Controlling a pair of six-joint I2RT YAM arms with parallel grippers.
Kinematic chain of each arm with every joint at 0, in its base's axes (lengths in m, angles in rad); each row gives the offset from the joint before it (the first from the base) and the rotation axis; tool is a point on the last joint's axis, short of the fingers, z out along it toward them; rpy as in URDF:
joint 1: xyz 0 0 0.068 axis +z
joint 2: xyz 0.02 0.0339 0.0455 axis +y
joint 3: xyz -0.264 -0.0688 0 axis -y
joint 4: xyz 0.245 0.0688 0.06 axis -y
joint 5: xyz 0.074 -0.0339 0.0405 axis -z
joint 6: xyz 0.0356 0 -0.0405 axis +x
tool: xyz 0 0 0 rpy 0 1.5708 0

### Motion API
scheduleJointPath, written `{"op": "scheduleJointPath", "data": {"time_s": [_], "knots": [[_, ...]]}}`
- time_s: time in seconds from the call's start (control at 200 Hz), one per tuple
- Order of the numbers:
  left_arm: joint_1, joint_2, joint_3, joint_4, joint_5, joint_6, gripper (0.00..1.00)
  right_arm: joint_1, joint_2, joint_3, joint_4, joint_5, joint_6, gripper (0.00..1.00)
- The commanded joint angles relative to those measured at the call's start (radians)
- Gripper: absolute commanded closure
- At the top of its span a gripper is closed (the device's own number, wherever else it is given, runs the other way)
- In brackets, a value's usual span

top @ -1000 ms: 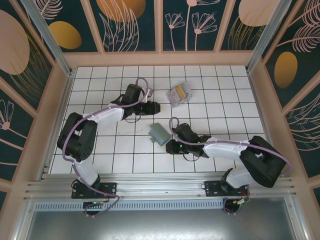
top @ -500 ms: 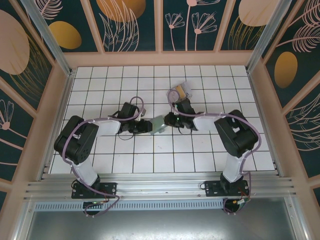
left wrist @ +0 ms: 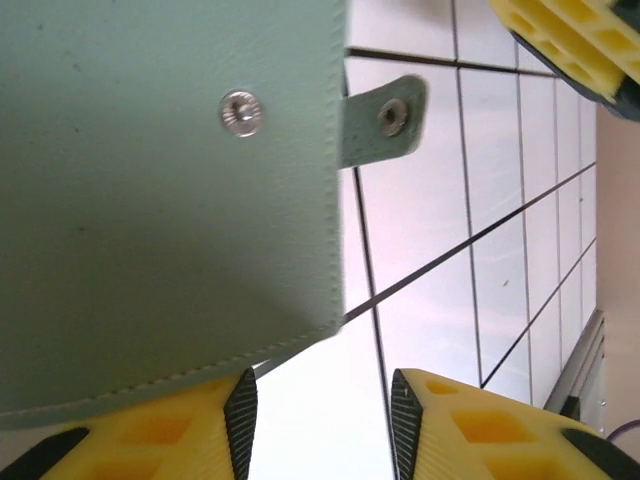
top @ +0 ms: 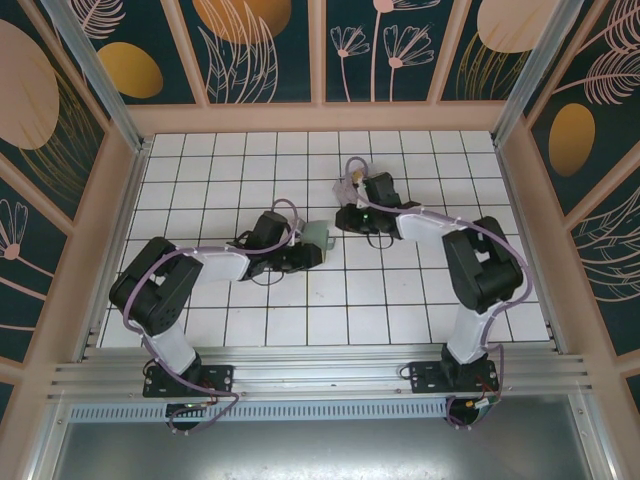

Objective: Put the credit cards into the card holder
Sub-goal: Rotate the card holder at the center of the table, then close the button on the card holder.

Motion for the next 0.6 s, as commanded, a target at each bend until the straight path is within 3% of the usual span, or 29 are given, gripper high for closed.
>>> {"op": "scheduleJointPath", "data": {"time_s": [0.0, 0.16, 0.285, 0.375, 0.596], "knots": [[0.000, -0.093, 0.034, 0.005, -0.035, -0.021, 0.56, -0.014, -0.093, -0.008, -0.121, 0.043, -0.035, 0.69], [0.005, -0.171, 0.115, -0.234, -0.179, 0.095, 0.50, 0.008, -0.089, -0.012, -0.135, 0.025, -0.023, 0.64], [0.054, -0.149, 0.159, -0.317, -0.253, 0.145, 0.56, 0.046, -0.040, 0.043, -0.162, 0.040, -0.023, 0.64], [0.094, -0.113, 0.177, -0.327, -0.252, 0.172, 0.57, 0.076, 0.005, 0.098, -0.213, 0.067, -0.039, 0.64], [0.099, -0.019, 0.240, -0.336, -0.209, 0.216, 0.58, 0.107, 0.064, 0.160, -0.287, 0.117, -0.043, 0.64]]}}
